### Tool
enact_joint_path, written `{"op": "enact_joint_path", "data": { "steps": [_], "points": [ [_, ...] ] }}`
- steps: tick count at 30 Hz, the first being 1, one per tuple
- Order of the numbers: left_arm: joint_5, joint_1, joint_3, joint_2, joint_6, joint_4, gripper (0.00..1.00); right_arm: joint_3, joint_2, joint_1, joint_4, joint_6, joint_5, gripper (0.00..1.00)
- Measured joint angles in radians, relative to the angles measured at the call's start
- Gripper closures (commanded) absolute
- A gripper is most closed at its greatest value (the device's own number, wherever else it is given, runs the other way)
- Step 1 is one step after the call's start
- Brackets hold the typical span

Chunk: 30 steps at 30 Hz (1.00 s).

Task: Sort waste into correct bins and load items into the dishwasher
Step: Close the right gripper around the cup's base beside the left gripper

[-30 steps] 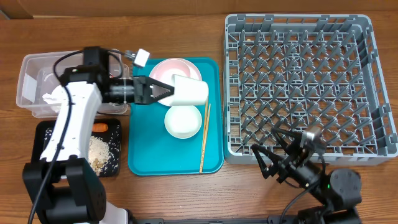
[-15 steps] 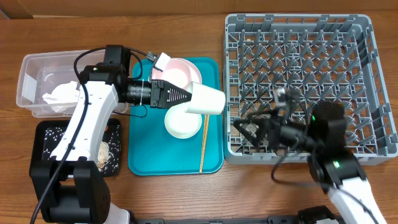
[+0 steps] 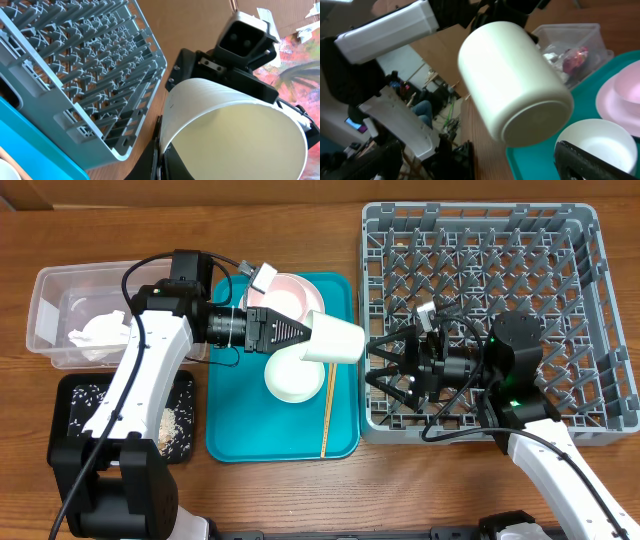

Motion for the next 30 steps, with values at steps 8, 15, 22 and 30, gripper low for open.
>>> {"op": "enact_joint_path", "data": {
  "steps": [8, 15, 22, 30],
  "points": [
    [0.064, 0.0, 0.0, 0.0, -0.002, 0.003, 0.96, 0.0, 0.027, 0.0, 0.0, -0.05, -0.055, 0.0],
    [0.112, 0.0, 0.0, 0.0, -0.003, 0.002, 0.96, 0.0, 0.093, 0.0, 0.025, -0.124, -0.061, 0.0],
    [0.11, -0.01, 0.0, 0.0, -0.002, -0.001, 0.96, 0.0, 0.103, 0.0, 0.1, -0.142, -0.071, 0.0],
    [0.084, -0.082, 0.0, 0.0, -0.002, 0.0, 0.96, 0.0, 0.103, 0.0, 0.146, -0.132, -0.078, 0.0]
  ]
}}
